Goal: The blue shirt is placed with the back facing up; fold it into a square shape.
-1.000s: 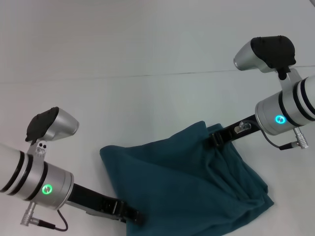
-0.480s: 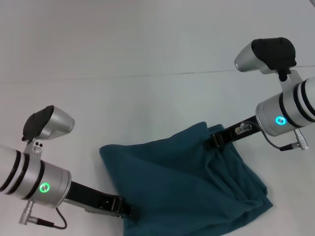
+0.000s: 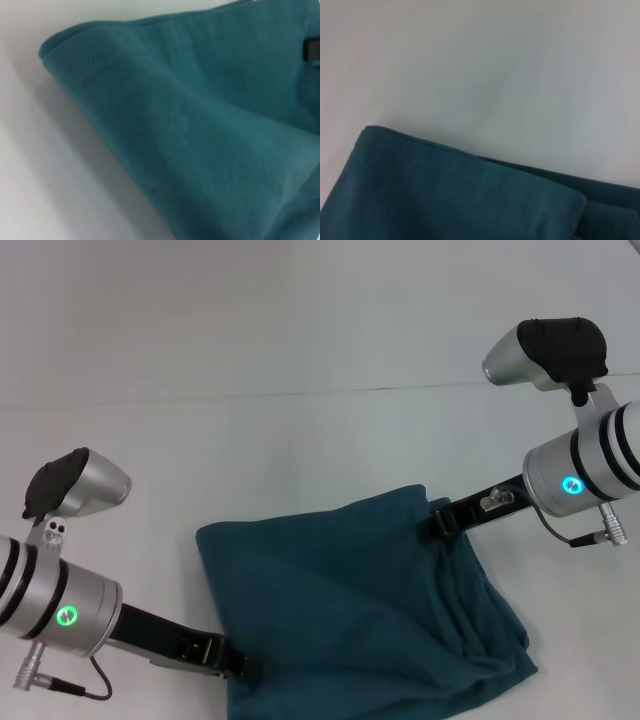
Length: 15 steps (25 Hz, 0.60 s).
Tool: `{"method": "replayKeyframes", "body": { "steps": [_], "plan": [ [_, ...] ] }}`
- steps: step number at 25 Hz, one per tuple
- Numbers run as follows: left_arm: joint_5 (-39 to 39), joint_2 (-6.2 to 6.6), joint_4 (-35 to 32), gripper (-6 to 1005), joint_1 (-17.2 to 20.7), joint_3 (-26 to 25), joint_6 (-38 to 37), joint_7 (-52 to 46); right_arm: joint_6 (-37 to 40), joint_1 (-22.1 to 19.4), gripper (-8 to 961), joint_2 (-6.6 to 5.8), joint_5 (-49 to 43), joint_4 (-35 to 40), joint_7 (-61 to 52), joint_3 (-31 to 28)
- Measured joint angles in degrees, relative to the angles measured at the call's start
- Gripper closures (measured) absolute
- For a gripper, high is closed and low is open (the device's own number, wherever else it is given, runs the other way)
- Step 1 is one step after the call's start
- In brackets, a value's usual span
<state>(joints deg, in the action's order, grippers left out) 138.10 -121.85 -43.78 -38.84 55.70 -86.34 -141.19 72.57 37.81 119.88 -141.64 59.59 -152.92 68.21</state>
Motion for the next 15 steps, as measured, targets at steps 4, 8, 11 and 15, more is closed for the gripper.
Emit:
{"method": "replayKeyframes", "body": {
  "steps": [4,8,11,15],
  "plan": [
    [0.51,0.01,0.14,855,0.01,0.0,0.07,0.21,-0.23,-0.73,869,0.06,0.53,-0.08,0.18,-1.72],
    [0.72,0.03,0.13,856,0.0,-0.04,0.16,0.32,-1.2,-1.74,869,-0.02,2.35,-0.1,0.46,-2.77],
    [0.75,0.03,0.15,857,0.0,-0.06,0.19,0.51,-1.97,-2.17,869,-0.16,2.87,-0.1,0.75,-3.42],
    [0.75,0.03,0.14,858,-0.04,-0.07,0.18,0.61,-2.19,-2.14,870,-0.18,2.96,-0.18,1.21,-4.62]
  ]
}}
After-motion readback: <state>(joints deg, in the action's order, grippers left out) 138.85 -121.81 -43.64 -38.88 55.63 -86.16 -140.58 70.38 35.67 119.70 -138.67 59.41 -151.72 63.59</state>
